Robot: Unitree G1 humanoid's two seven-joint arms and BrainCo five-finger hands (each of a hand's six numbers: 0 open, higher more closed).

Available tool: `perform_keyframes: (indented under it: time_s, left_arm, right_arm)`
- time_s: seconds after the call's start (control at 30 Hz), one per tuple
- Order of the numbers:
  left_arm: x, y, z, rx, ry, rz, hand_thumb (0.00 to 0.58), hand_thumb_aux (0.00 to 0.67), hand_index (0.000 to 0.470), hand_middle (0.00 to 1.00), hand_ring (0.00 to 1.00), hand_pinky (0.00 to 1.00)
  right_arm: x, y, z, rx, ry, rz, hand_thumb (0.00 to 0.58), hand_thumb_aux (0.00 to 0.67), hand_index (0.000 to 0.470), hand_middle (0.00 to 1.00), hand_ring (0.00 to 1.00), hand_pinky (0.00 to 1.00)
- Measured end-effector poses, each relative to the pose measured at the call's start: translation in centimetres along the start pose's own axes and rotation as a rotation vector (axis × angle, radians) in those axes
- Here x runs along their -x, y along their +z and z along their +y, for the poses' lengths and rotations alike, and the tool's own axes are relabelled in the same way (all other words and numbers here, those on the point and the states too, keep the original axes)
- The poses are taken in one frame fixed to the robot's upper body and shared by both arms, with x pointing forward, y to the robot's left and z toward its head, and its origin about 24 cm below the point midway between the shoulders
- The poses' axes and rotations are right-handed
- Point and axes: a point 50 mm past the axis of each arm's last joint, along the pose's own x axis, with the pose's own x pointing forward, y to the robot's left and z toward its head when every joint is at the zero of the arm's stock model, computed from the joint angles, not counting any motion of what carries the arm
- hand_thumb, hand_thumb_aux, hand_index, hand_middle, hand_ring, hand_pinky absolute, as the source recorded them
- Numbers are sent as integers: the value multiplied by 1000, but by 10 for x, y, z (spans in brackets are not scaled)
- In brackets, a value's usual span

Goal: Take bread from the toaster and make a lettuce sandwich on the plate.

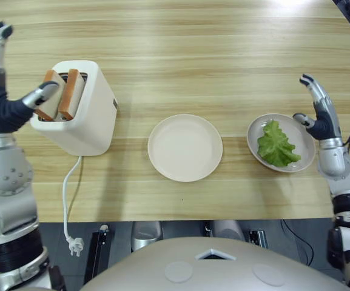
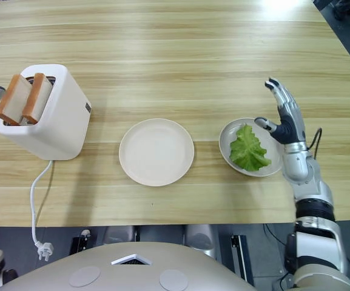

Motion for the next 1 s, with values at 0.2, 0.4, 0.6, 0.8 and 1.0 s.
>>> perform_keyframes:
  time_s: [0.2, 0.4, 0.6, 0.8, 1.0]
  left_arm:
    - [13, -45, -29, -61, -145, 174, 0, 0, 0, 0, 0, 0]
    - [20, -66, -57, -33, -247, 286, 0, 0, 0, 0, 0, 0]
    - [23, -67, -66, -19, -284, 301, 0, 0, 0, 0, 0, 0]
    - [20, -67, -66, 8, -274, 313, 429, 328, 225, 0, 0, 0]
    - [18, -66, -65, 37, -255, 313, 580, 670, 460, 0, 0, 0]
  right_arm:
    - [16, -21, 9, 70, -6, 119, 0, 0, 0, 0, 0, 0]
    - [8, -18, 13, 75, -16, 102, 0, 0, 0, 0, 0, 0]
    - [7, -17, 16, 70, -20, 100, 0, 0, 0, 0, 0, 0]
    - [7, -16, 18, 62, -16, 96, 0, 0, 0, 0, 0, 0]
    - [9, -16, 20, 53, -8, 96, 0, 0, 0, 0, 0, 0]
